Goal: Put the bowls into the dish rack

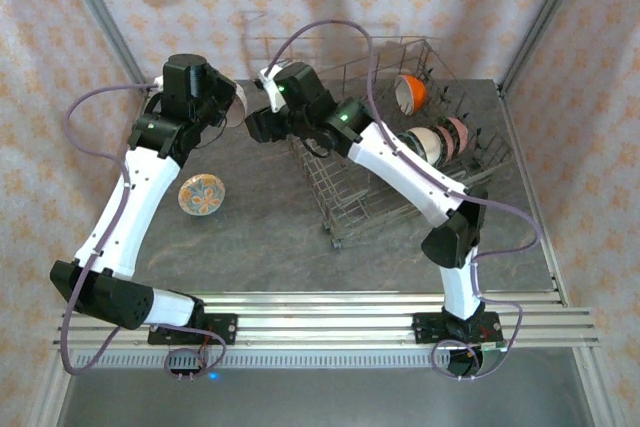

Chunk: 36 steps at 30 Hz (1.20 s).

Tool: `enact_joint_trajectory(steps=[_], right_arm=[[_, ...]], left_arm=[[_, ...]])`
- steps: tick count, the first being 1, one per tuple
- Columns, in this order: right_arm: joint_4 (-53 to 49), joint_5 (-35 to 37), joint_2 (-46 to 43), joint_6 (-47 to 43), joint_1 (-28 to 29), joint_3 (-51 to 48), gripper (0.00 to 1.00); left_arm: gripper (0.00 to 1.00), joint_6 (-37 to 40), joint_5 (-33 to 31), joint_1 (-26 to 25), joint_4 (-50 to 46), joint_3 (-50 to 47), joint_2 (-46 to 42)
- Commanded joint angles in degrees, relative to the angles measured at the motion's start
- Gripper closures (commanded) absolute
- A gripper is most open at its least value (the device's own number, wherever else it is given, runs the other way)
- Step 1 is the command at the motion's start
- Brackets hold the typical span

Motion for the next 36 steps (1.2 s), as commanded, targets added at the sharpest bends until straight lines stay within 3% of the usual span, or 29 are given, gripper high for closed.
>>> enact_joint_trajectory(steps=[1, 14, 20, 27, 36], right_arm=[[6.5, 5.7, 1.1, 0.0, 0.7, -0.8, 0.43], [14.0, 14.5, 6.5, 5.0, 2.2, 1.6, 0.57], [15.5, 25.4, 9.2, 5.7, 3.9, 4.3, 0.73], [16.6, 29.9, 10.0, 3.7, 4.9, 5.7, 1.00], [17.7, 35.8, 9.6, 1.7, 6.1, 5.7, 1.00]], left_arm=[[1.00, -1.7, -2.1, -0.9, 2.6, 2.4, -0.8], [1.00, -2.5, -3.4, -1.4, 2.3, 1.4, -3.3], [1.00, -3.4, -2.8, -1.4, 3.5, 1.9, -2.7], [1.00, -4.5, -1.2, -1.5, 3.9, 1.7, -2.5], [1.00, -4.7, -0.2, -1.6, 6.4, -1.7, -4.6]])
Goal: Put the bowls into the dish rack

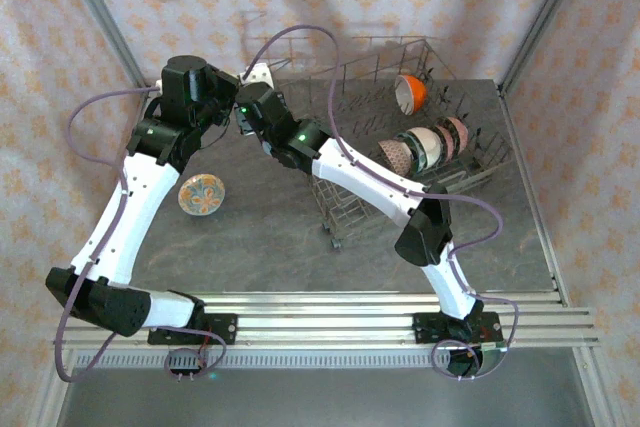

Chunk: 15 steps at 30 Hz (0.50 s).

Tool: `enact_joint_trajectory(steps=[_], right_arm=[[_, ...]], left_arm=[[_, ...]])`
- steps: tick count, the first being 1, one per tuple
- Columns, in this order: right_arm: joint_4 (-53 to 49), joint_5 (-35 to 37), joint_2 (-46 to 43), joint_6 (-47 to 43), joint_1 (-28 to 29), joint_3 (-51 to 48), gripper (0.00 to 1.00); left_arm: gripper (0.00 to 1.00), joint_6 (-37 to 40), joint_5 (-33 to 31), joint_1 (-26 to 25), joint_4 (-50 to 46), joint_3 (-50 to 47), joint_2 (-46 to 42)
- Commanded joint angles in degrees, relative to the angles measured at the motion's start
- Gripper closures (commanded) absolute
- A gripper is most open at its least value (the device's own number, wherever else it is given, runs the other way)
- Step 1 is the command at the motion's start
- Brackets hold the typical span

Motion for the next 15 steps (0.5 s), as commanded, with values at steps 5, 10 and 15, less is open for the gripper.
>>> enact_joint_trajectory(steps=[5, 10, 15], right_arm=[[2.3, 5.0, -1.3, -2.0, 0.1, 1.2, 1.00], [3.1, 5.0, -2.6, -1.9, 0.1, -0.2, 1.00], [2.5, 4.4, -2.7, -1.8, 0.1, 1.2, 1.00]], left_arm=[[1.00, -0.3, 0.1, -0.1, 4.9, -1.2, -2.7], [1.00, -0.1, 0.5, -0.1, 5.4, -1.1, -2.7], [0.98, -0.1, -0.3, 0.0, 6.5, -2.4, -4.0]])
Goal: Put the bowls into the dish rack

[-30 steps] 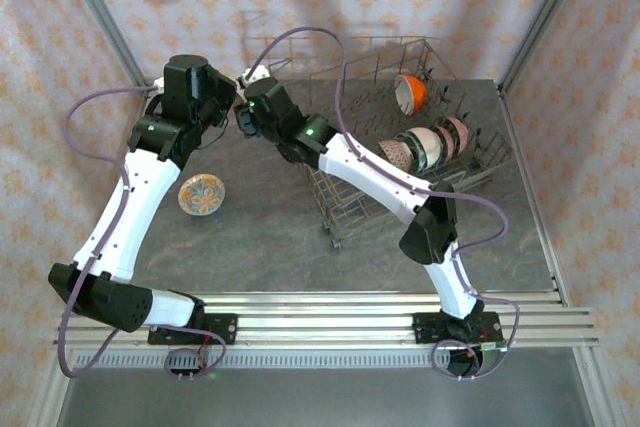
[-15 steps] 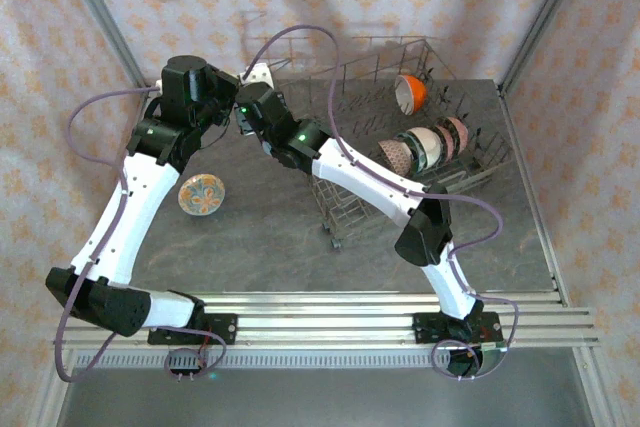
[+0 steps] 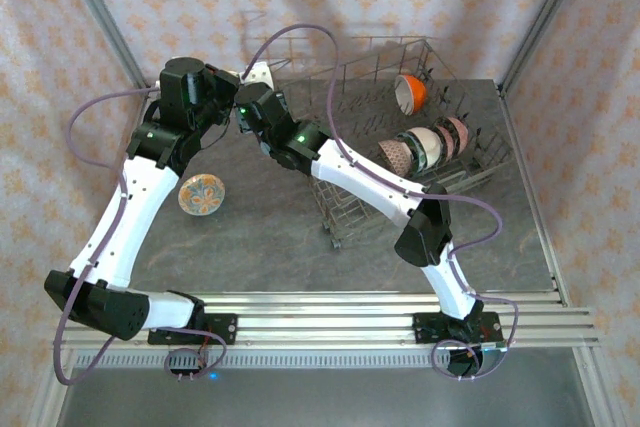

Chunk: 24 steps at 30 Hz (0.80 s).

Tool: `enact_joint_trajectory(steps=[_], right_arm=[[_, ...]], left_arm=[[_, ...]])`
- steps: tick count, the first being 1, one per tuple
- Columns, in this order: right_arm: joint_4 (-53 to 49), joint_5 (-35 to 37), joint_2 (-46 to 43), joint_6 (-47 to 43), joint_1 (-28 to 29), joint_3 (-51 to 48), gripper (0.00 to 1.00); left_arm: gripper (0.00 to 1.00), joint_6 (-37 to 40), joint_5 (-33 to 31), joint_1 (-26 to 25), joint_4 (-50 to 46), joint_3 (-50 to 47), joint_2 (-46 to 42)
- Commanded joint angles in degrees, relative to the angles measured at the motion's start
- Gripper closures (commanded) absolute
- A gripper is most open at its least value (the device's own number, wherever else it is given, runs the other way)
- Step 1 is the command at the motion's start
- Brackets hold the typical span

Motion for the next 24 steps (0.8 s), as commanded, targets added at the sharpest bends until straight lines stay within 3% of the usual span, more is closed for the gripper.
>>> enact_joint_trajectory(steps=[1, 3, 6, 14, 20, 24], right_arm=[[1.3, 2.2, -2.7, -0.7, -0.3, 1.5, 1.00], [1.4, 2.4, -2.6, -1.1, -0.2, 1.8, 1.00], [1.9, 3.1, -3.0, -1.5, -0.2, 1.8, 1.00], [2.2, 4.7, -4.2, -1.7, -0.6, 1.7, 1.00], [0.2, 5.5, -4.6, 0.4, -2.5, 2.6, 1.00], [-3.3, 5.8, -4.4, 2.8, -4.9, 4.8, 1.00]], left_arm=[[0.98, 0.2, -0.8, 0.0, 3.3, -0.4, -3.0], [0.96, 0.5, -0.7, -0.1, 3.5, -0.3, -3.2], [0.82, 0.7, -0.4, -0.1, 3.9, -0.2, -3.3], [0.69, 2.8, 1.1, -0.1, 4.8, 1.7, -2.5], [0.41, 5.6, 3.2, 0.0, 5.0, 3.9, -2.0], [0.30, 10.7, 3.9, 0.1, 3.5, 5.9, -1.8]])
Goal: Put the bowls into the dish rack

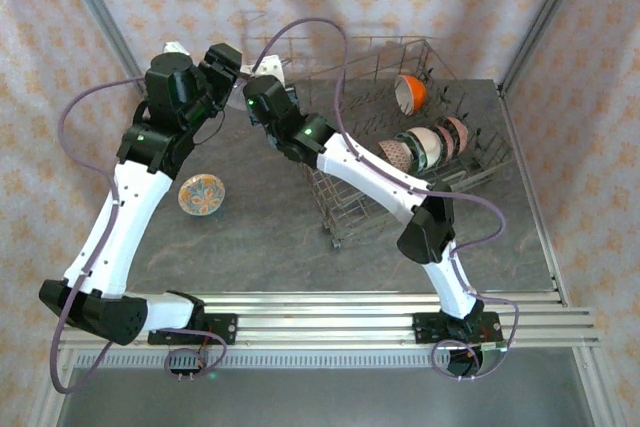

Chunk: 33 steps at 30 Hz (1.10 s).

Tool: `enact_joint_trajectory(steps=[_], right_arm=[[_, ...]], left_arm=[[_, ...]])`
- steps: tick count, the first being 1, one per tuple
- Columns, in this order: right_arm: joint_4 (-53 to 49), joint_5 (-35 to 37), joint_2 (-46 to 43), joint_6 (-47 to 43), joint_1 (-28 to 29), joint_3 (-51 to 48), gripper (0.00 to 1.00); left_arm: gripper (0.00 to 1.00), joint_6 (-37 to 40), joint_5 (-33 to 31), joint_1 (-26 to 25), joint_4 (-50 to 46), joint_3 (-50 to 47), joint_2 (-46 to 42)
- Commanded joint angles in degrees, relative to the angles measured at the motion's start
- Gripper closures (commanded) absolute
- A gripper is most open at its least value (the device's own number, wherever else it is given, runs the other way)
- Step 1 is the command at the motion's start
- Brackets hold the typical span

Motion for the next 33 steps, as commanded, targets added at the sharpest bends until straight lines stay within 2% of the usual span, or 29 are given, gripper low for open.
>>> enact_joint_trajectory(steps=[1, 9, 14, 20, 27, 33], right_arm=[[-1.3, 3.3, -3.6, 3.1, -2.4, 5.0, 1.00], [-5.5, 8.1, -5.2, 3.1, -7.3, 5.1, 1.00], [-6.7, 10.4, -8.9, 4.3, -11.7, 0.9, 1.00], [-7.4, 12.7, -13.7, 3.7, -17.2, -5.8, 1.00], [-10.1, 15.4, -16.9, 2.4, -23.6, -13.1, 1.00], [-10.9, 17.3, -16.1, 1.0, -25.9, -16.5, 1.00]], left_arm=[[0.29, 6.2, 1.0, 0.0, -0.6, 3.6, -0.2], [0.26, 12.4, 4.4, 1.6, -4.4, 7.6, 2.9], [0.26, 15.0, 9.3, 4.7, -6.1, 8.3, 5.1], [0.26, 19.1, 13.0, 6.2, -8.2, 6.4, 7.9], [0.26, 20.9, 16.3, 6.6, -5.7, 0.7, 11.5], [0.26, 22.1, 16.8, 6.6, -4.7, -1.2, 14.1]])
